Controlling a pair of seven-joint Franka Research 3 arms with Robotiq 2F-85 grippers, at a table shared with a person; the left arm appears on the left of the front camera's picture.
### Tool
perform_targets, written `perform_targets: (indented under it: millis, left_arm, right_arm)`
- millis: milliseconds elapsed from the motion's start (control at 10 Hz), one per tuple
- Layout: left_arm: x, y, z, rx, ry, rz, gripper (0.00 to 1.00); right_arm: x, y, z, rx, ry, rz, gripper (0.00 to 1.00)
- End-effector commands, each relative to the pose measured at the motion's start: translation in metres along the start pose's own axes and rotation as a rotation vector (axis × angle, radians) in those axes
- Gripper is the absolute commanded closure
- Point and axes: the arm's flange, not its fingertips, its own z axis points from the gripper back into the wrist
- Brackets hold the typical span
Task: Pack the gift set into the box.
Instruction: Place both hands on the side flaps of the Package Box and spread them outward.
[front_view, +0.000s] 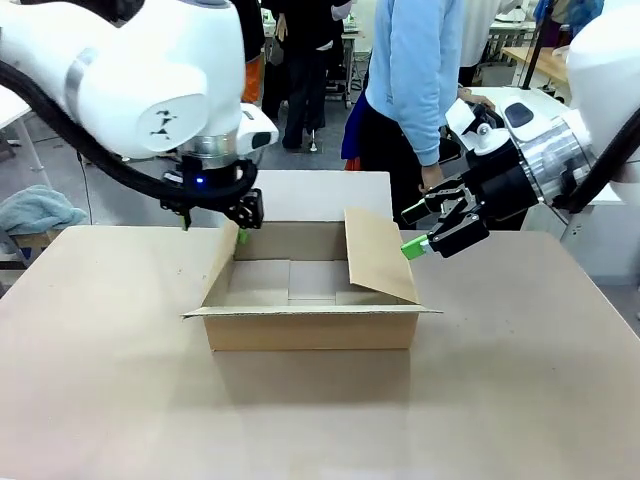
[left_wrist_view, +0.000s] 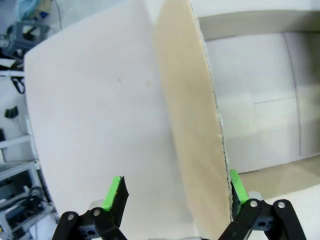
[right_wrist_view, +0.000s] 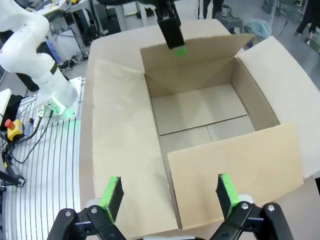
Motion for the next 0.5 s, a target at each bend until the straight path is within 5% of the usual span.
perform_targets:
  millis: [0,400]
  left_arm:
    - [-0.014,0.043,-0.004,-0.013,-0.018,0.124,0.00]
    - [-0.015,0.111,-0.052,-0.245,0.069,0.221,0.00]
  right_arm:
    - [0.003,0.000,-0.002,0.001,-0.022,-0.012,0.00]
    - [0.003,0.000,-0.002,0.001,-0.022,-0.012,0.00]
